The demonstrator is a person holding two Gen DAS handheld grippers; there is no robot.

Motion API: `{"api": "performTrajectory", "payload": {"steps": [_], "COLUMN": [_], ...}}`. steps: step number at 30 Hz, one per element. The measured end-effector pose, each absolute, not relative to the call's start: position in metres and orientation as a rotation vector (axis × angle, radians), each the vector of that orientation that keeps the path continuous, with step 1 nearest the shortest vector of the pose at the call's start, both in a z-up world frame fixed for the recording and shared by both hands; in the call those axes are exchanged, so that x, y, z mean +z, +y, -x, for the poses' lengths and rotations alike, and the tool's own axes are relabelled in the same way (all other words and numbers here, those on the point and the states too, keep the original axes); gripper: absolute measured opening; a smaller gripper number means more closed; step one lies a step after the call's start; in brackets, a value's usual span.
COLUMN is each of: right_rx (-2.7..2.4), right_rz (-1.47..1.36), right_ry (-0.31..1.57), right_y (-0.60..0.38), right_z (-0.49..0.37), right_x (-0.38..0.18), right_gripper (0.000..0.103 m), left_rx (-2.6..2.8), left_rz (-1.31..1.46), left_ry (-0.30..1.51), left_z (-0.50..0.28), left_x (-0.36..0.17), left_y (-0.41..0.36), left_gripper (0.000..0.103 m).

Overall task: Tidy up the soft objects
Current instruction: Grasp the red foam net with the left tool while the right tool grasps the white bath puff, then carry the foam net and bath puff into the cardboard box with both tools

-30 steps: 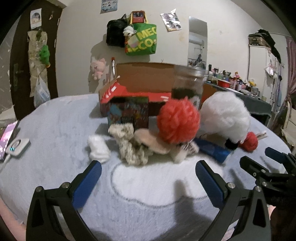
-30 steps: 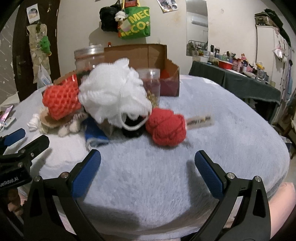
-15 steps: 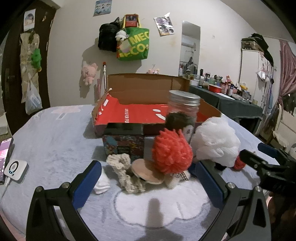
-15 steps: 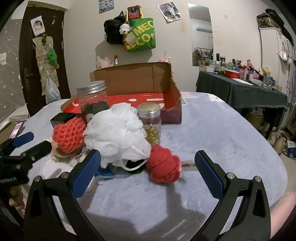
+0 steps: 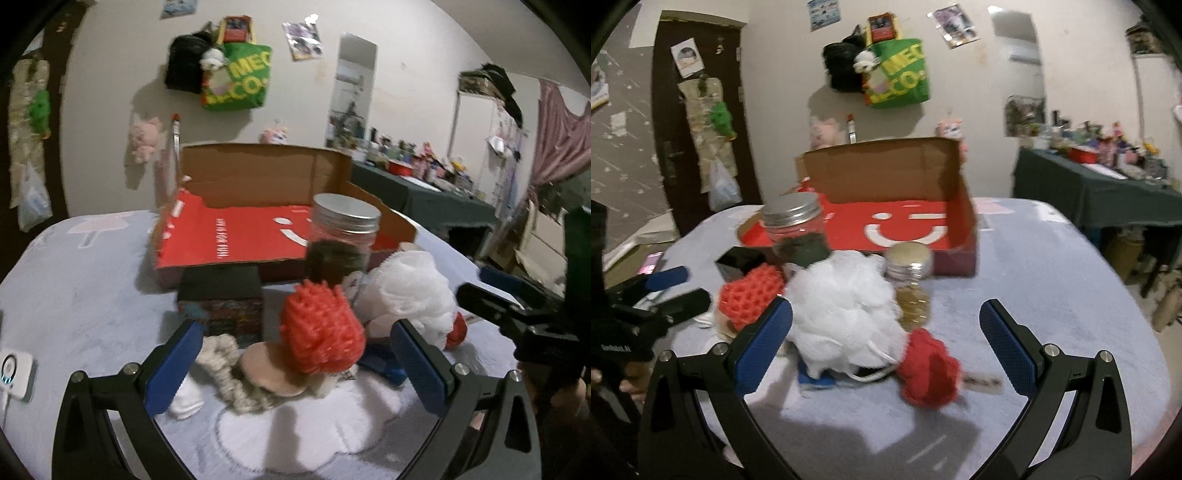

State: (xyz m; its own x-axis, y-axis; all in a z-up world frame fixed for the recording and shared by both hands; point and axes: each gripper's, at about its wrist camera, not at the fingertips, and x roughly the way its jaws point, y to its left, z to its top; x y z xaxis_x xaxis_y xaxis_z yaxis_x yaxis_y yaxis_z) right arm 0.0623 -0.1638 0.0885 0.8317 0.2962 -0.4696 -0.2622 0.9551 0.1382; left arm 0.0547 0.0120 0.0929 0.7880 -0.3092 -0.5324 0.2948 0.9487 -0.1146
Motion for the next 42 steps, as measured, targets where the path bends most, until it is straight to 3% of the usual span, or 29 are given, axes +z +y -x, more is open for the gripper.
{"api": "performTrajectory", "payload": {"steps": [9,16,18,20,24,29,42], "right_rx": [0.472,0.576,0.596,0.627,0.64,0.604,0.589], "right_rz": [-0.053,-0.042,-0.048,-0.064,-0.092,-0.086,-0.108], "right_ry": [0.65,0.725,0.736,0.751,0.736,0.682,0.621], "right_y": [-0.155,-0.145,-0.145,-0.143,-0.145,-0.149,-0.162], "right_z": [-0.107,-0.118,-0.118,-0.117,-0.11,-0.099,-0.092], "right_x": [0.073,0.06,0.057,0.054,0.055,0.065,0.093], "right_gripper": [0.103,0.101,0.087,0.071,0.057,0.052,0.051], "left_rx": [-0.393,-0.418,-0.431,-0.449,-0.456,-0.459,-0.441], "left_rz": [-0.083,-0.126,-0.133,-0.133,-0.116,-0.095,-0.079], "left_ry": [0.669,0.71,0.726,0.742,0.727,0.687,0.637], "left_z": [-0.086,-0.096,-0.096,-0.095,-0.088,-0.078,-0.078], "left_x": [0.085,0.071,0.068,0.065,0.067,0.078,0.107], "left_y": [-0.006,-0.013,-0.015,-0.016,-0.012,-0.007,0.011], "left_gripper": [0.102,0.084,0.067,0.058,0.05,0.048,0.048]}}
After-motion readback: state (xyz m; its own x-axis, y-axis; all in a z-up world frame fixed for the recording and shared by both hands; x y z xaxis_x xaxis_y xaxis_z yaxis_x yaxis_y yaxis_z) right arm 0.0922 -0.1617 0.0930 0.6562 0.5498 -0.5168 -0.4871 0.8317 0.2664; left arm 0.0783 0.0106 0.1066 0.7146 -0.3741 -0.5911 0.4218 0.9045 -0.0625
